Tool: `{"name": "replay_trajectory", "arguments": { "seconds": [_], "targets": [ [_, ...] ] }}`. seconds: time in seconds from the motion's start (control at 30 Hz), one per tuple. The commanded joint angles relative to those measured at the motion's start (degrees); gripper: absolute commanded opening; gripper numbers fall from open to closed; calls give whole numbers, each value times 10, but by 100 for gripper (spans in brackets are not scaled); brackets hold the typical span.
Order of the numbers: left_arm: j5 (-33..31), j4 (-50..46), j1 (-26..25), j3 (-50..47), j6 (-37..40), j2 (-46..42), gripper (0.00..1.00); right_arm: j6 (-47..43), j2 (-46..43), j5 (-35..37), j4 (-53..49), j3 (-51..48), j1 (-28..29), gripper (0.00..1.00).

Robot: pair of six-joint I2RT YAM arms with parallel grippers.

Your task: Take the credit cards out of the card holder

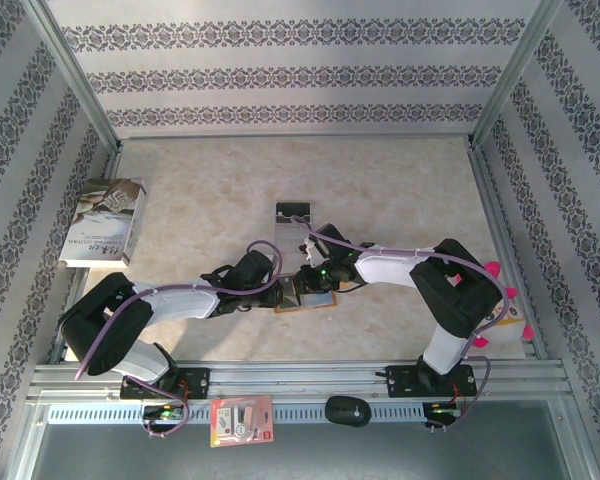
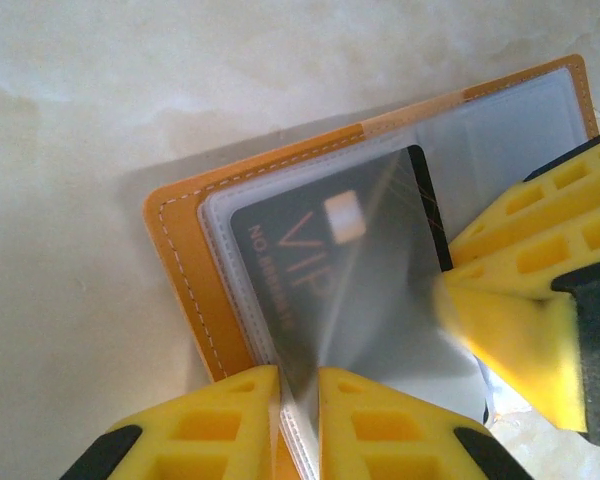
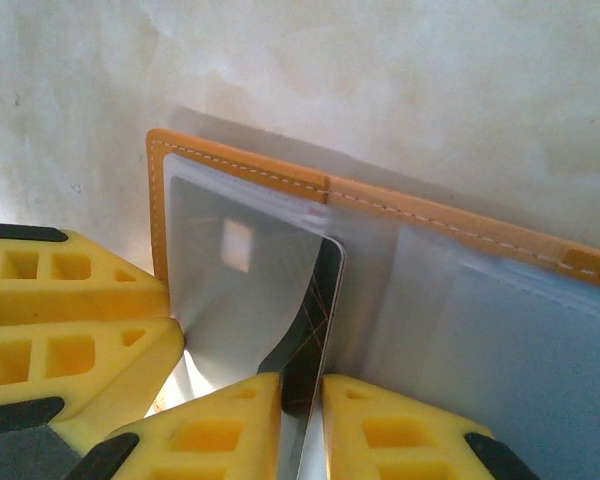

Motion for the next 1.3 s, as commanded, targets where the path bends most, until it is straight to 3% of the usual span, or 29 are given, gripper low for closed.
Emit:
{"name": "replay_trajectory", "arguments": {
  "seconds": [0.0,0.23,0.7,0.87,1.07,1.27],
  "targets": [
    [16,-60,1,-26,8,27,16,18,14,-28,36,-15,1,18],
    [15,-65,2,-28,8,24,16,24,-1,-18,43,-30,-4,0],
    [13,-63,7,-44,-1,7,17,6,-90,81,-43,-61,-17,0],
    [13,-60,8,-45,0,9,18,-1,-94,35,-16,-64,-17,0],
    [17,-51,10,-48,-1,21,17,-9,-92,11,8,-40,1,16],
    [19,-48,11,-49,-2,22,17,0,-49,-16,31,-34,1,16]
  ]
}}
